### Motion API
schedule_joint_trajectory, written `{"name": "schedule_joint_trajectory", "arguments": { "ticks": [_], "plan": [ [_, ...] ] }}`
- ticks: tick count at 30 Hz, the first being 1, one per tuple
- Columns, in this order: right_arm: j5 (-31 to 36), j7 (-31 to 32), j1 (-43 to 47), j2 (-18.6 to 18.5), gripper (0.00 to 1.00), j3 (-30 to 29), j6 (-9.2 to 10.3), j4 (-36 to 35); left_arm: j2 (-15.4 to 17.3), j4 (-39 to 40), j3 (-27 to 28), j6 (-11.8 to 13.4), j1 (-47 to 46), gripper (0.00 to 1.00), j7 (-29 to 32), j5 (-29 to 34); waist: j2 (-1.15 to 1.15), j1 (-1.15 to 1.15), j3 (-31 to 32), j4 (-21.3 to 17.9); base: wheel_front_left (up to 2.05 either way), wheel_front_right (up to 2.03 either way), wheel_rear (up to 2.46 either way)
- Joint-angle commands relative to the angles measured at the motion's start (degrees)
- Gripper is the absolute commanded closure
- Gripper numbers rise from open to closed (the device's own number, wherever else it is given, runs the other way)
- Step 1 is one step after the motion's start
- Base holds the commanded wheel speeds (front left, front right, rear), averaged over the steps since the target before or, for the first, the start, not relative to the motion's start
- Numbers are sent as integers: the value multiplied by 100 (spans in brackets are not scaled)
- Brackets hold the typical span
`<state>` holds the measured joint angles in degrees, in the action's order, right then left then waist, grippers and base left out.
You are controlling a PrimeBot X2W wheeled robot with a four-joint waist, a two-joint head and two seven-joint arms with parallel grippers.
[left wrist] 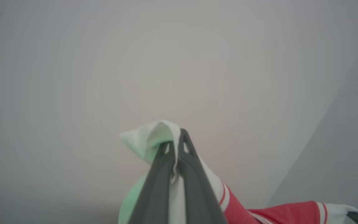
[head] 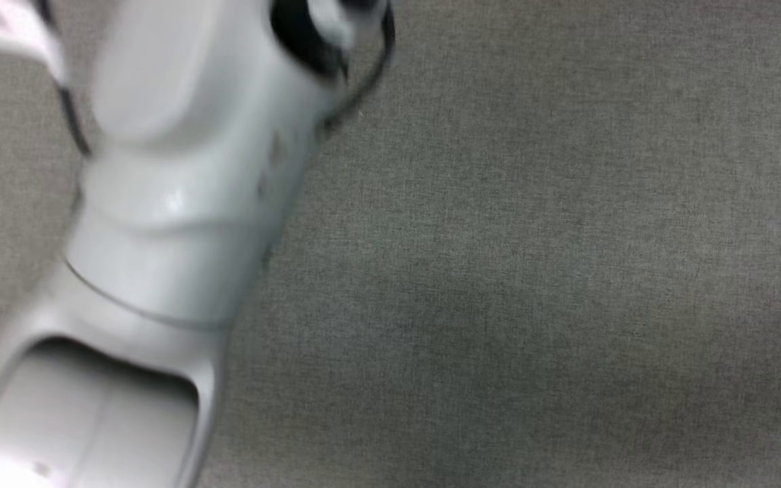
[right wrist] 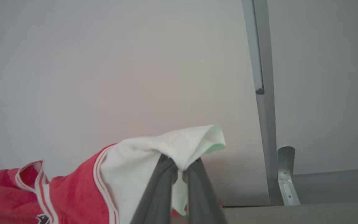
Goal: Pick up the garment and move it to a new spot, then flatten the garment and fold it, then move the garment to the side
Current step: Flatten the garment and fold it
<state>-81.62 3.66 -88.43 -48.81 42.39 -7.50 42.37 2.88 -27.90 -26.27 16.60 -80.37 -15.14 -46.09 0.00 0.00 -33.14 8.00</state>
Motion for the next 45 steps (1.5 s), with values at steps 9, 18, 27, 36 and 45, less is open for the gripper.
{"name": "schedule_joint_trajectory", "arguments": {
  "ticks": [9, 18, 27, 36, 45],
  "plan": [
    [-963, -68, 2170, -1014, 100, 14, 3, -1736, 6, 1079, 187, -734, 2287, 100, 0, -2, 0, 0, 418, 13, 0, 0, 0],
    [-1681, -782, 4434, -2103, 100, -18, 2, -3535, 3, 2225, 244, -1009, 4168, 100, 1, 147, 0, 0, 797, -1, 0, 0, 0],
    [-1816, -1427, 5852, -2660, 100, 173, 2, -4403, -1, 3049, 393, -1120, 5671, 100, 1, 466, 0, 0, 1085, -151, 0, 0, 0],
    [-1859, -1617, 6721, -2894, 100, 340, 2, -4811, 4, 3889, 732, -1267, 7317, 100, 1, 586, 0, 0, 1350, -193, 0, 0, 0],
    [-1757, -1762, 7416, -3126, 100, 456, 2, -5230, 3, 4372, 825, -1343, 8461, 100, 1, 799, 0, 0, 1502, -263, 0, 0, 0]
  ]
}}
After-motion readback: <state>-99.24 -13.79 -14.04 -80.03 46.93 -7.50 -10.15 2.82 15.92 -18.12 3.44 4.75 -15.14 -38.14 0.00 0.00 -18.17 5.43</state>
